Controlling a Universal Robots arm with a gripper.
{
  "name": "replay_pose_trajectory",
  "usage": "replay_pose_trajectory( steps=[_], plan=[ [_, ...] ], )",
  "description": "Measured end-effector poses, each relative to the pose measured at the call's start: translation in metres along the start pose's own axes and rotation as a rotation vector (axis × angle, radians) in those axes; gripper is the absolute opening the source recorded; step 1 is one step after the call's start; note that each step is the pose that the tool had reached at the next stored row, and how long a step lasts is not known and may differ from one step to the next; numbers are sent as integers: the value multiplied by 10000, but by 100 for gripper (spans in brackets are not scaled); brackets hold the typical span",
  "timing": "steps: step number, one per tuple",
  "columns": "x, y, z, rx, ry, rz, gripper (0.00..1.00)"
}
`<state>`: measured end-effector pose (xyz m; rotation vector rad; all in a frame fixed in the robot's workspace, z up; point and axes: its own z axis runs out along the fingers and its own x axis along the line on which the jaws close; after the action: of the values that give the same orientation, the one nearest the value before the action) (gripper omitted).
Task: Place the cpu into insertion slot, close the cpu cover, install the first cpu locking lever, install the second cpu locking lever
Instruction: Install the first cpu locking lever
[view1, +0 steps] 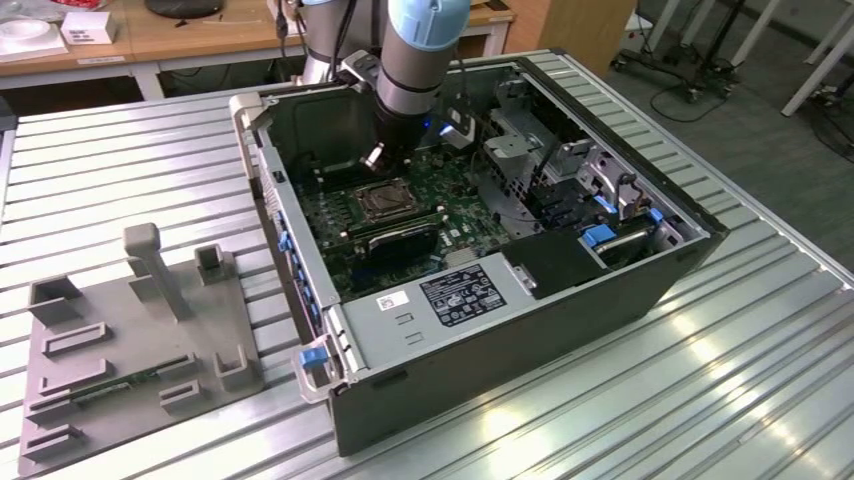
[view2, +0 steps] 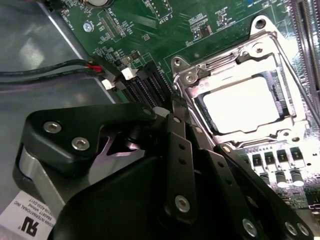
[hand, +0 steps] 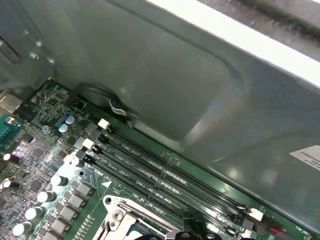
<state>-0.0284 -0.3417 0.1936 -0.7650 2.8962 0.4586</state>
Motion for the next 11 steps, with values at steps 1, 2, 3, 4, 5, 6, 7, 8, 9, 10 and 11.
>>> replay_pose_trajectory(
  steps=[1, 2, 3, 4, 5, 6, 7, 8, 9, 10, 11],
  plan=[
    [4, -3, -1, -22, -26, -3, 11],
    [8, -5, -2, -36, -46, -5, 11],
    [11, -7, -3, -45, -60, -9, 11],
    [16, -10, -4, -50, -71, -11, 11],
    [20, -12, -6, -51, -78, -12, 11],
    [25, -15, -7, -51, -84, -13, 11],
    [30, -19, -9, -51, -86, -14, 11],
    [35, -23, -10, -49, -88, -14, 11],
    [39, -26, -10, -48, -91, -14, 11],
    [40, -28, -8, -49, -97, -17, 11],
    [40, -28, -7, -48, -99, -19, 11]
  ],
)
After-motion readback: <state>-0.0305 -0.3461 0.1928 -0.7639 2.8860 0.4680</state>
